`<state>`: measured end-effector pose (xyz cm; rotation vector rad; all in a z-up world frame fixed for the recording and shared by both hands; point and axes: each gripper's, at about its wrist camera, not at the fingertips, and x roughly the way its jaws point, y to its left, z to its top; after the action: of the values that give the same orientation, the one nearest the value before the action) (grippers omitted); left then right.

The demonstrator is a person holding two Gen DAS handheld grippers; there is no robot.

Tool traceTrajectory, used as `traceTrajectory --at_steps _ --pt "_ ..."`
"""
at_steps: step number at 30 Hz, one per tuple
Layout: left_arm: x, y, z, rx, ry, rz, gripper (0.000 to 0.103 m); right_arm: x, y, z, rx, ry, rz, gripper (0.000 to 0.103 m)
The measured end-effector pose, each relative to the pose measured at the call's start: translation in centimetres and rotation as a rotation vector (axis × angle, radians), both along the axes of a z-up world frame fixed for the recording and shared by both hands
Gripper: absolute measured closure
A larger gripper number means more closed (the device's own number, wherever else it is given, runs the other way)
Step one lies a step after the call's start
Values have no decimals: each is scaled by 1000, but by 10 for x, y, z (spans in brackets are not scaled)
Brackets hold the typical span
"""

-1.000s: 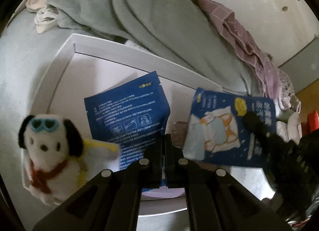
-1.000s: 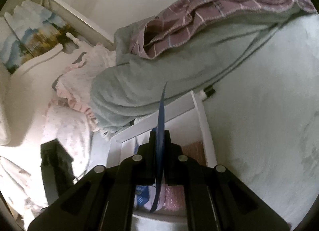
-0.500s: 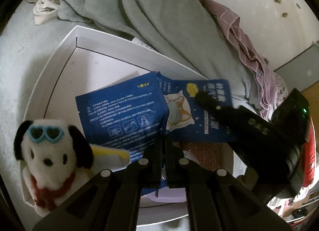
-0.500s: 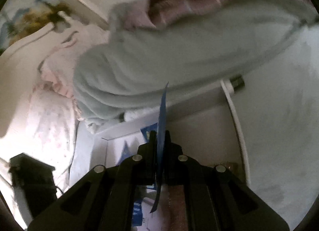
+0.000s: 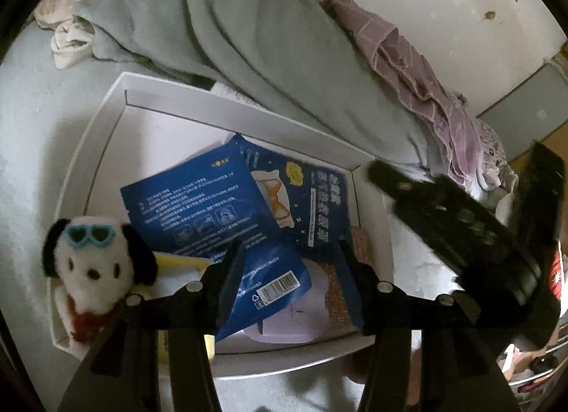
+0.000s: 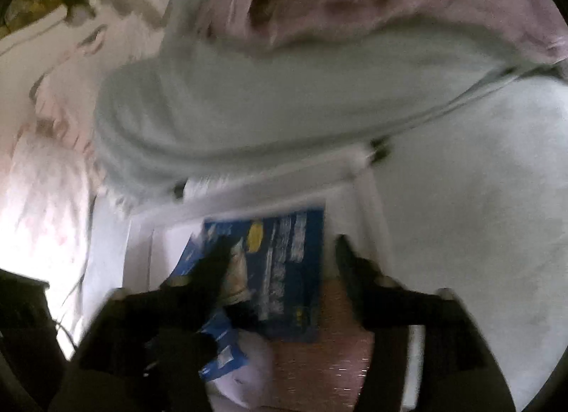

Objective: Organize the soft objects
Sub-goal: 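Lower the blue packets into the box and open both tools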

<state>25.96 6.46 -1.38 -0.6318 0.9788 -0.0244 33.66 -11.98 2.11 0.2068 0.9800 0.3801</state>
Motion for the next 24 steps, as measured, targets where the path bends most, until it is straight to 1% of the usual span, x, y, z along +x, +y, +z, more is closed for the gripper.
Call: traceTrajectory --at_steps 2,3,4,5,6,7,8,10,12,14,15,17,19,21,24 --pt "-1 2 2 9 -2 12 52 -4 -7 8 10 -18 18 33" --pt "-3 3 4 12 -4 18 52 -4 -8 9 27 -3 40 33" --pt "-5 5 5 16 -5 24 52 -3 -8 8 44 19 60 35" --pt "-6 6 6 22 -2 32 52 -3 -5 6 58 47 84 41" --pt "-6 7 6 30 1 38 52 -3 1 1 62 81 112 44" --pt "-8 9 7 41 3 41 54 -3 6 -4 56 103 132 47" --pt "-9 10 7 52 5 46 55 -3 10 -8 46 115 144 48" --pt "-10 11 7 69 12 52 55 -2 17 -18 31 127 151 48" --pt "-9 9 4 80 28 46 55 0 20 -28 43 140 159 48" --pt "-9 8 2 82 39 33 55 4 22 -36 34 164 146 49" --pt "-8 6 1 80 45 30 55 6 19 -38 24 160 127 49" --pt "-9 4 0 80 50 28 55 8 12 -39 40 159 120 49" --pt "-12 3 2 87 53 28 55 8 9 -40 53 188 136 49" --pt "-16 1 6 94 44 27 55 6 8 -42 39 220 150 49" --pt "-19 -3 9 120 50 17 55 2 5 -41 48 249 165 49"
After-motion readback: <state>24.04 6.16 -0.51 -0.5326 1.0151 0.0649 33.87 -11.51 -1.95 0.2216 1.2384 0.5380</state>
